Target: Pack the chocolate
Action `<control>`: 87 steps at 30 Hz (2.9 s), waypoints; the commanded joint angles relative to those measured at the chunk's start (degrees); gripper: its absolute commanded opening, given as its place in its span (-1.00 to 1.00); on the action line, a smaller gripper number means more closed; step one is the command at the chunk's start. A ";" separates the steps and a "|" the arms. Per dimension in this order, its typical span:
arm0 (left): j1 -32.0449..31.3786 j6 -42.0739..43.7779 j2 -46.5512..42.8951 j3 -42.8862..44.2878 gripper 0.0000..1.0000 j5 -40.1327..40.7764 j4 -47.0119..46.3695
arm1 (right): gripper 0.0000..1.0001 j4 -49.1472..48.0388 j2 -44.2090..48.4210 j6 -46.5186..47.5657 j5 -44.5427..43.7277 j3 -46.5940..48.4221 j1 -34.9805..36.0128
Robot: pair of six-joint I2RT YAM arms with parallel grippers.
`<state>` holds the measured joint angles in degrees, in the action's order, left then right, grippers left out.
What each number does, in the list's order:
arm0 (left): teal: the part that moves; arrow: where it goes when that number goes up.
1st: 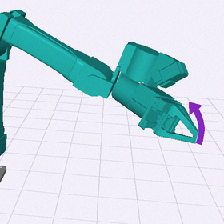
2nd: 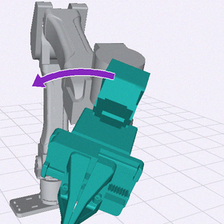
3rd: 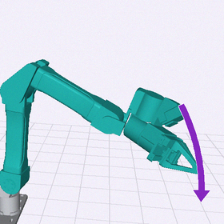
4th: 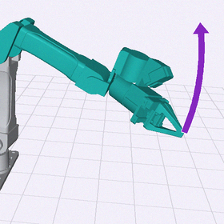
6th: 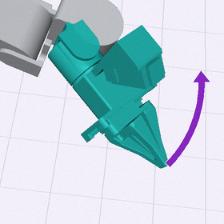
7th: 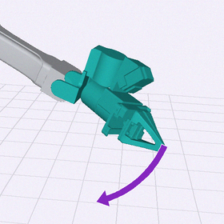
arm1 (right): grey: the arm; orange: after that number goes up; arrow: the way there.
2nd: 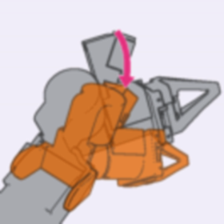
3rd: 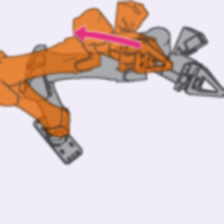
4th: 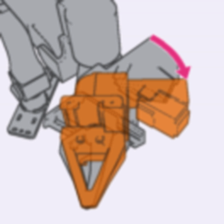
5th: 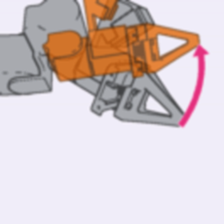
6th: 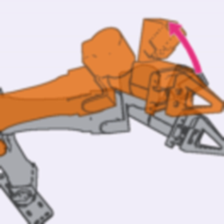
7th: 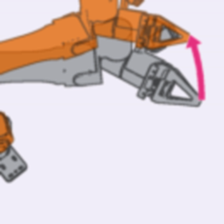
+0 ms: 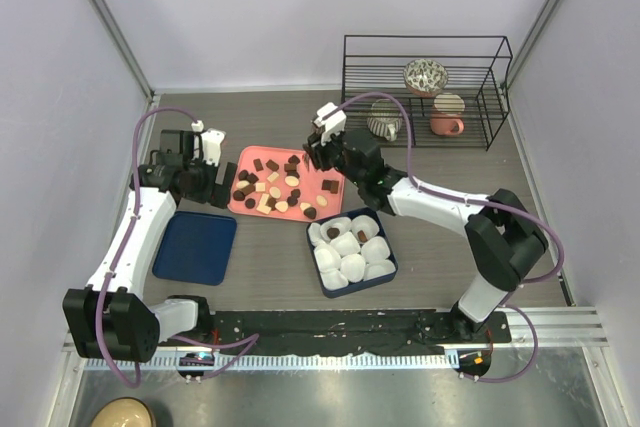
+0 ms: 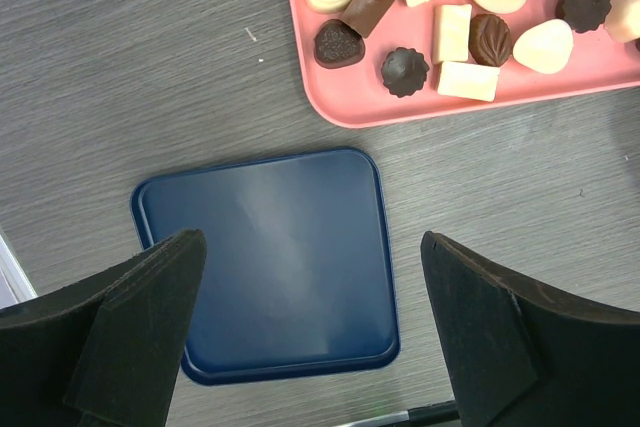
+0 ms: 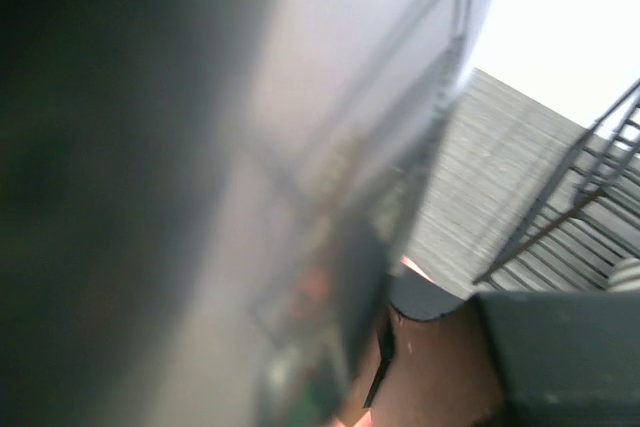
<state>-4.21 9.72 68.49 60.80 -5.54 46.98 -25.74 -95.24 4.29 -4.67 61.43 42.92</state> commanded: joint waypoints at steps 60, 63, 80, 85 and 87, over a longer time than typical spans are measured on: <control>0.25 2.32 -1.96 -1.56 0.87 1.06 -1.10 | -0.07 -4.76 -9.97 0.54 -1.05 2.21 2.26; 0.16 2.06 -2.04 -1.47 0.87 1.06 -1.02 | -0.17 -5.20 -9.44 0.54 -1.22 1.94 2.00; 0.17 1.80 -1.69 -0.94 0.87 0.44 -0.75 | -0.37 -2.04 -3.38 3.18 -2.80 1.24 0.77; 0.25 1.71 -1.60 -0.50 0.88 0.53 -0.58 | -0.39 -0.89 -2.67 2.91 -2.37 1.06 0.59; 0.25 1.62 -1.69 -0.41 0.87 0.44 -0.49 | -0.49 -1.33 -1.88 2.47 -2.10 0.89 0.59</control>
<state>-4.21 11.07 67.68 59.37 -4.54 46.98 -25.10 -101.36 7.05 -6.74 62.59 43.68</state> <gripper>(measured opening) 0.939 0.295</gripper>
